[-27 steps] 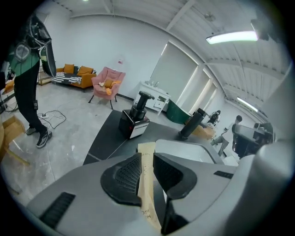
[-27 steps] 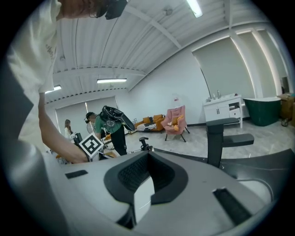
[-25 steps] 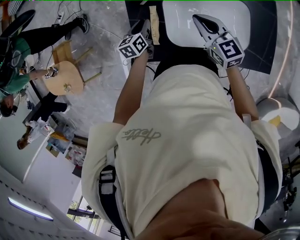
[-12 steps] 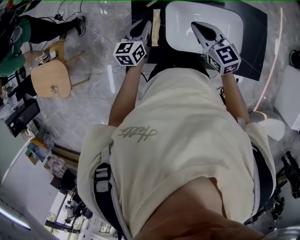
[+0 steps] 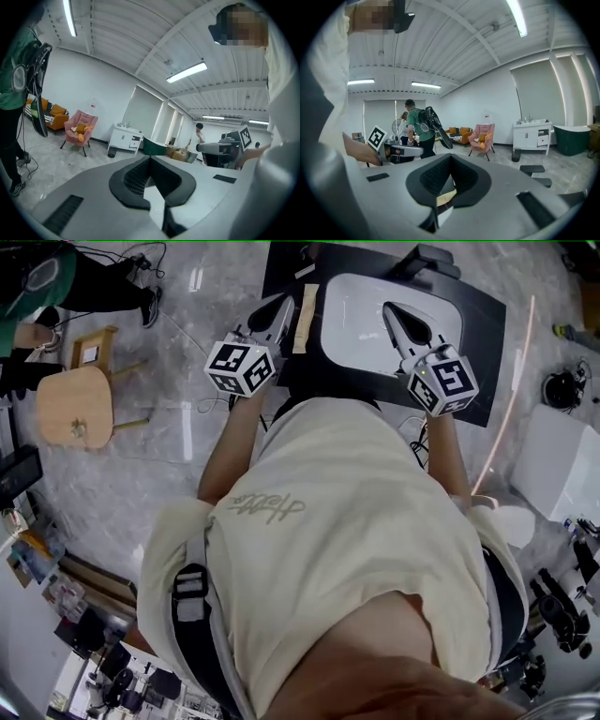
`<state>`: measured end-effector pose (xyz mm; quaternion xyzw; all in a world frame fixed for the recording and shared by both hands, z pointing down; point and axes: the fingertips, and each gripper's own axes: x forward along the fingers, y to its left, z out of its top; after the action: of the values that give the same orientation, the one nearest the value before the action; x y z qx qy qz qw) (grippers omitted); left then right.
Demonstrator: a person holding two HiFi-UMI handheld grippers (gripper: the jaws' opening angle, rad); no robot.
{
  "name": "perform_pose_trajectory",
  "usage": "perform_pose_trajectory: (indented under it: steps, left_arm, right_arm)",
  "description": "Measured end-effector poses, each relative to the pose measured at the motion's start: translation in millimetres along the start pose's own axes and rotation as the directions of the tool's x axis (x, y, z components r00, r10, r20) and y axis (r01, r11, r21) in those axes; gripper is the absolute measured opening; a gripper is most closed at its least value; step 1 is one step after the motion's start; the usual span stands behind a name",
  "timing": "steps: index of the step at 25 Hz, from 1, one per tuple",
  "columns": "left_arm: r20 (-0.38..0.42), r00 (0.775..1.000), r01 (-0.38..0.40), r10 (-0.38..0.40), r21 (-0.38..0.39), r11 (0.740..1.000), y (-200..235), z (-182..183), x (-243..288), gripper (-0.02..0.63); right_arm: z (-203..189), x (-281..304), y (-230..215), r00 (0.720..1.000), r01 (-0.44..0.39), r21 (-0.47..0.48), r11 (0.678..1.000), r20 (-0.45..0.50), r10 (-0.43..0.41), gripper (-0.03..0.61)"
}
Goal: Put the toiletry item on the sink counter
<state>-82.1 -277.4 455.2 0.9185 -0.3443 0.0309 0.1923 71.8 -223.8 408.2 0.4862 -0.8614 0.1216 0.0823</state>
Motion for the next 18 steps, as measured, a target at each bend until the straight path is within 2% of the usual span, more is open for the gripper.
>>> perform_pose_trajectory:
  steps: [2,7,13,18]
  left_arm:
    - [0.045,0.999,0.022,-0.023,0.01,1.0,-7.9,21.7,-6.1,0.004]
    - [0.176,0.981,0.1,-0.086,-0.071,0.993,-18.4,75.5,-18.0,0.003]
    - [0.184,0.978,0.091,-0.099,0.052,0.994,-37.2,103.2,-34.0,0.003]
    - [0.191,0.977,0.057,-0.091,0.175,0.983,-35.7,128.4,-38.8,0.003]
  right_arm:
    - [11.7,-5.9,7.2,1.0,0.014,-0.023,1.0,0.026,-0.014,-0.006]
    - [43.5,-10.9,22.3,0.995,0.029,-0.076,0.997,0.098,-0.022,-0.006]
    - [69.6,-28.6,37.5,0.988,0.059,-0.107,0.993,0.151,-0.043,-0.006]
    - [88.8,-27.9,44.7,0.985,0.068,-0.134,0.989,0.168,-0.045,-0.006]
